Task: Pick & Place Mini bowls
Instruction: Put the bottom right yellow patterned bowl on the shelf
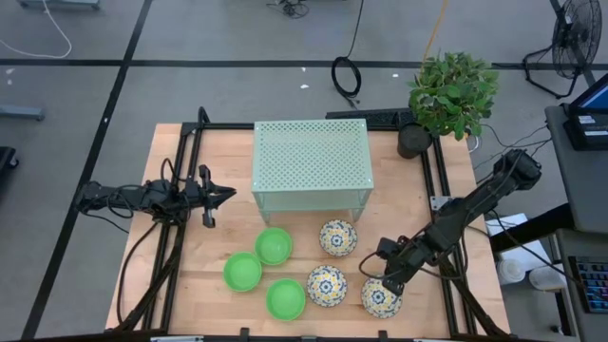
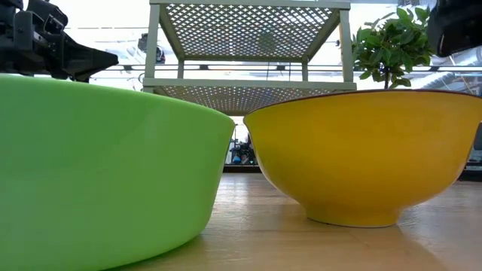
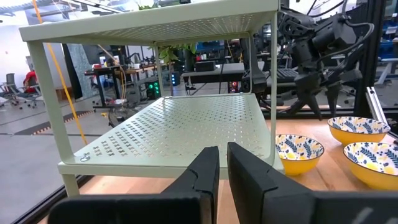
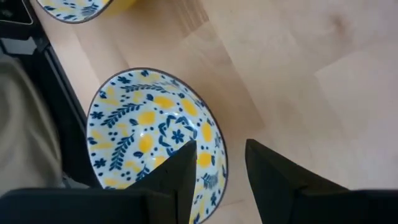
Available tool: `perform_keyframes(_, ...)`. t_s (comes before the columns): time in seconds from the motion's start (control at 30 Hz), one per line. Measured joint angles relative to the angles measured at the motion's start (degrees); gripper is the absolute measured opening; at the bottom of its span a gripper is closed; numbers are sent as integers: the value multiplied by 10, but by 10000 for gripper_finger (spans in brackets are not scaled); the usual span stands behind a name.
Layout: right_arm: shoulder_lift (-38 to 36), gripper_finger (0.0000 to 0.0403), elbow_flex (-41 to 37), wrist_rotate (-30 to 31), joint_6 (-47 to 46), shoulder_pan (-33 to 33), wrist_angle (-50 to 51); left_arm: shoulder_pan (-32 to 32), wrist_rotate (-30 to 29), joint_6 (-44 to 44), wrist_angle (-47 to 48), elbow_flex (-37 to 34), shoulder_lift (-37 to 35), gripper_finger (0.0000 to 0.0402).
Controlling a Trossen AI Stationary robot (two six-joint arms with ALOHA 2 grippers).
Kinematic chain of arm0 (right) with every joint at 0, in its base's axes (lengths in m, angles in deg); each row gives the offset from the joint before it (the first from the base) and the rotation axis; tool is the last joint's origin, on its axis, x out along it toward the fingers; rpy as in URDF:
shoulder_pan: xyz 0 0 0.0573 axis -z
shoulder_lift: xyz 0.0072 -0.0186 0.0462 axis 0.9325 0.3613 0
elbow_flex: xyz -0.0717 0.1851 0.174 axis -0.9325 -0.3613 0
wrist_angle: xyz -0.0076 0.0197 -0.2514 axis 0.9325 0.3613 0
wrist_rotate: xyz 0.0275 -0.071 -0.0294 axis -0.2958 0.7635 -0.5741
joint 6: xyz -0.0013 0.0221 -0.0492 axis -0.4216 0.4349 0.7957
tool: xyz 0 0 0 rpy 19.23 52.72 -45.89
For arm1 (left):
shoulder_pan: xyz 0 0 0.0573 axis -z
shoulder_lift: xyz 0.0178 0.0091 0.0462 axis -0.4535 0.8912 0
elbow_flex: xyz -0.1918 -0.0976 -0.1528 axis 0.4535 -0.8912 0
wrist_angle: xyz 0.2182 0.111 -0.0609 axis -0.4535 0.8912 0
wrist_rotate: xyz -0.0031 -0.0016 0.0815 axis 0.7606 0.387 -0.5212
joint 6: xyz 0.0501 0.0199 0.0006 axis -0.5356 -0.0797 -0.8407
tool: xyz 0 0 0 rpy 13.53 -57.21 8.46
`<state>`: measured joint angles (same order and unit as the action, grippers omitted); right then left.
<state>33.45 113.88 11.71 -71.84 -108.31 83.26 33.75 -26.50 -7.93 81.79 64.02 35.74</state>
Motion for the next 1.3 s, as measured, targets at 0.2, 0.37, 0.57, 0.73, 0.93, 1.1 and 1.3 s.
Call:
perform_keyframes(0.2, 0, 125, -15, -13, -33, -25, -9, 0, 0, 0, 0, 0, 0, 37)
perform_keyframes(0.37, 0, 125, -21, -10, -34, -27, -12, 0, 0, 0, 0, 0, 0, 37)
perform_keyframes(0.57, 0, 125, -32, -11, -34, -27, -25, 0, 0, 0, 0, 0, 0, 37)
perform_keyframes(0.73, 14, 125, -34, -9, -34, -27, -37, 0, 0, 0, 0, 0, 0, 37)
perform_keyframes(0.93, 49, 125, -34, -11, -30, -27, -70, 0, 0, 0, 0, 0, 0, 37)
perform_keyframes(1.1, 59, 125, -34, -12, -34, -25, -67, 0, 0, 0, 0, 0, 0, 37)
perform_keyframes(1.3, 58, 113, -34, -13, -19, -24, -72, 0, 0, 0, 0, 0, 0, 37)
